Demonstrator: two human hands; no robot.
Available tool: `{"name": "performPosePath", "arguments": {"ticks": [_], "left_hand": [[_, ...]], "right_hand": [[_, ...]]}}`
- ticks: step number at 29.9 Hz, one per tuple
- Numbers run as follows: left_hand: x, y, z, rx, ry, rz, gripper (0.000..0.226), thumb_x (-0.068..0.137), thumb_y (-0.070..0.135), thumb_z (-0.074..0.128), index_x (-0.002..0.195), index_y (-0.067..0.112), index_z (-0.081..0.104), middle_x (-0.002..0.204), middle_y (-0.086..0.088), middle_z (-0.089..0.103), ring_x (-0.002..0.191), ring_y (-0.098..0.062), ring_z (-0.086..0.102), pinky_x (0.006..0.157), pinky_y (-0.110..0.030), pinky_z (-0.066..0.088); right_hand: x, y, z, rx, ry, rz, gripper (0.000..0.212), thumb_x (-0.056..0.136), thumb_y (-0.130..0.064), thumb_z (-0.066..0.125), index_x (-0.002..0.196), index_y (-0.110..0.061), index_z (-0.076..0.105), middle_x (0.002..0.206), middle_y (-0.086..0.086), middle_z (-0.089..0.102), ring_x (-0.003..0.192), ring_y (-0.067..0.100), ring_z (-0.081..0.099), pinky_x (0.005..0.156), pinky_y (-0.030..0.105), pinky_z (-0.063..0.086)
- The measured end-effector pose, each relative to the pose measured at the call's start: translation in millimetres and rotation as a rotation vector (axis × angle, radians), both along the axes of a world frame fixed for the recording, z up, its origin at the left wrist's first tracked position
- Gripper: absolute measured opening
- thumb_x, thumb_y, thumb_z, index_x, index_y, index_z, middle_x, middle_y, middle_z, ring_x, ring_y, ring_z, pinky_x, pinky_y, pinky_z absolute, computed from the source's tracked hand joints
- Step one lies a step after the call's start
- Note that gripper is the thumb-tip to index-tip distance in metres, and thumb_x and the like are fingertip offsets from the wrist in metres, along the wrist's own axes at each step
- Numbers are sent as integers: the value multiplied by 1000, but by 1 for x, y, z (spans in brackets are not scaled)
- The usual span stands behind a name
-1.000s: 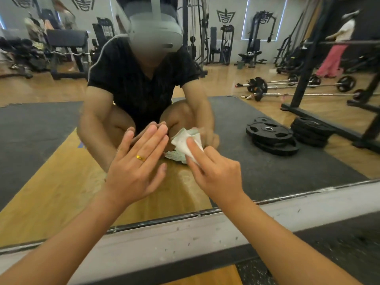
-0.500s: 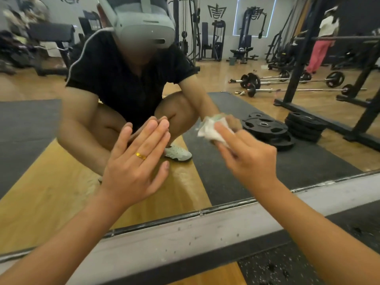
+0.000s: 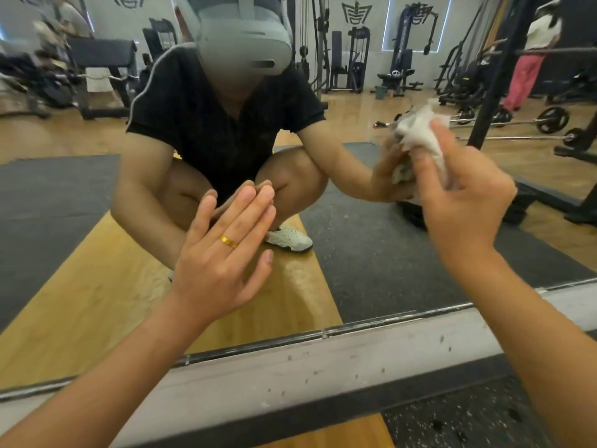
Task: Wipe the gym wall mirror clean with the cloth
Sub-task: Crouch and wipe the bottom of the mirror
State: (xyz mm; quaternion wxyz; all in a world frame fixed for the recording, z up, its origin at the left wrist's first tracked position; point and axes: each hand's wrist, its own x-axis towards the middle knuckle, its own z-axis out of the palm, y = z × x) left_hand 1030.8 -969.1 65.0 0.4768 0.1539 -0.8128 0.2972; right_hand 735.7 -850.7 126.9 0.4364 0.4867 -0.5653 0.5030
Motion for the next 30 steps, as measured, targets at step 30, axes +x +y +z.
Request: {"name": "performPosePath", "arguments": {"ticks": [30], "left_hand": [[-33,14,-4,42,118,-88,49,94,23,61,139,3,61,154,-12,48,149,-27,39,125,-61,11]], "right_hand": [[19,-11,-14,-85,-182,68,39,103,-27,62,134,-4,66,78,-2,61,69,2,47,66,14,37]]}}
